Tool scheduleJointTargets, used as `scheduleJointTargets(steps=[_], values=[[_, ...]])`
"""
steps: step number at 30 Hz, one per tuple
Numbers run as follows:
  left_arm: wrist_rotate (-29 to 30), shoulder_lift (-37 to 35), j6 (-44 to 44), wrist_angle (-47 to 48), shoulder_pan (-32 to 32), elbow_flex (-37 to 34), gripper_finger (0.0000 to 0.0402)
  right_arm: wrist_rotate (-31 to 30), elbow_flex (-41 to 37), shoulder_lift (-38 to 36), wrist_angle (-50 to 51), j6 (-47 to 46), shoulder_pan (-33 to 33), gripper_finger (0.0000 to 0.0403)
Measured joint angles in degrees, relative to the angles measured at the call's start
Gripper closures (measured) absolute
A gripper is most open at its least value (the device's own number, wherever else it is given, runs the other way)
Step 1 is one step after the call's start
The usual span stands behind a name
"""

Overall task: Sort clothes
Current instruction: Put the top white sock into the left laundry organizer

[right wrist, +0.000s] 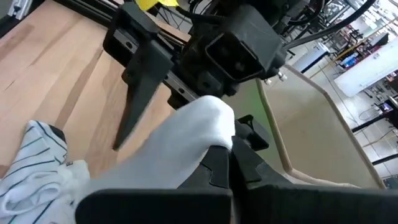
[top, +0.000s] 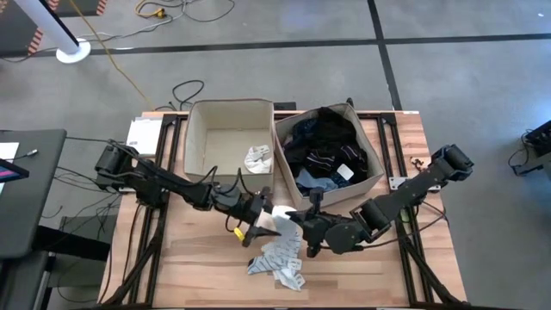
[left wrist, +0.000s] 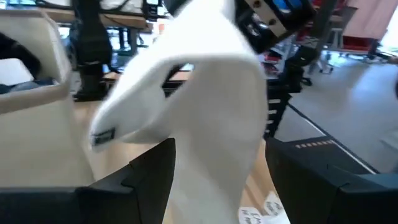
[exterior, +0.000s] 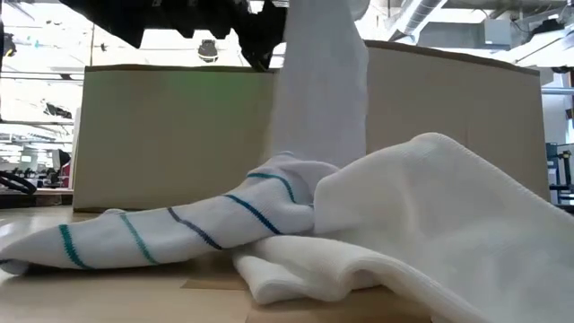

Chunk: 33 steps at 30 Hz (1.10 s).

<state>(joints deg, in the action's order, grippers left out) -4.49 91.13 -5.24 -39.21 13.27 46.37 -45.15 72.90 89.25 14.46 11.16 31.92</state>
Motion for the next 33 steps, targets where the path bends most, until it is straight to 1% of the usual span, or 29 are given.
scheduleJointTargets(steps=[3,5,7,10,12,13,18,23,25,28,33], values=[[1.09,-0.02,1.03,-0.62,-0.15,0.00,0.0161,0.04,0.00,0.00,0.00,-0.20,-0.51,0.0403],[1.86,-0.02,2.44,-0.01,-0.16,0.00,0.0181,0.04,0.00,0.00,-0.05,-0.20,-0.59,0.0403],[1.90,-0.02,3.94,1.34,-0.02,0.00,0.0221,0.04,0.00,0.02,-0.11,-0.23,-0.63,0.0402],[1.82,-0.02,6.58,2.98,0.27,0.00,0.0307,0.09,0.00,0.02,-0.11,-0.59,-0.59,0.0399],[0.33,-0.02,8.38,3.49,0.28,0.00,0.0369,0.14,0.00,0.02,-0.08,-0.68,-0.43,0.0399],[-0.40,-0.02,9.04,3.44,0.27,0.00,0.0385,0.20,0.00,0.03,-0.07,-0.69,-0.39,0.0398],[-1.03,-1.09,13.48,3.02,1.01,-0.02,0.0398,0.24,0.00,0.04,0.54,-2.82,0.02,0.0398],[-0.40,-5.56,18.20,6.53,1.50,-0.02,0.0399,0.38,0.00,0.04,5.01,-8.00,1.39,0.0396],[1.38,-8.43,19.87,9.40,1.46,-0.02,0.0400,0.44,0.00,0.04,7.19,-10.73,2.04,0.0388],[4.57,-13.38,22.60,14.07,1.43,-0.02,0.0400,0.47,0.00,0.04,9.90,-14.71,2.85,0.0364],[13.64,-22.37,29.14,20.79,1.43,-0.02,0.0401,0.47,0.00,0.04,12.94,-20.57,3.93,0.0316]])
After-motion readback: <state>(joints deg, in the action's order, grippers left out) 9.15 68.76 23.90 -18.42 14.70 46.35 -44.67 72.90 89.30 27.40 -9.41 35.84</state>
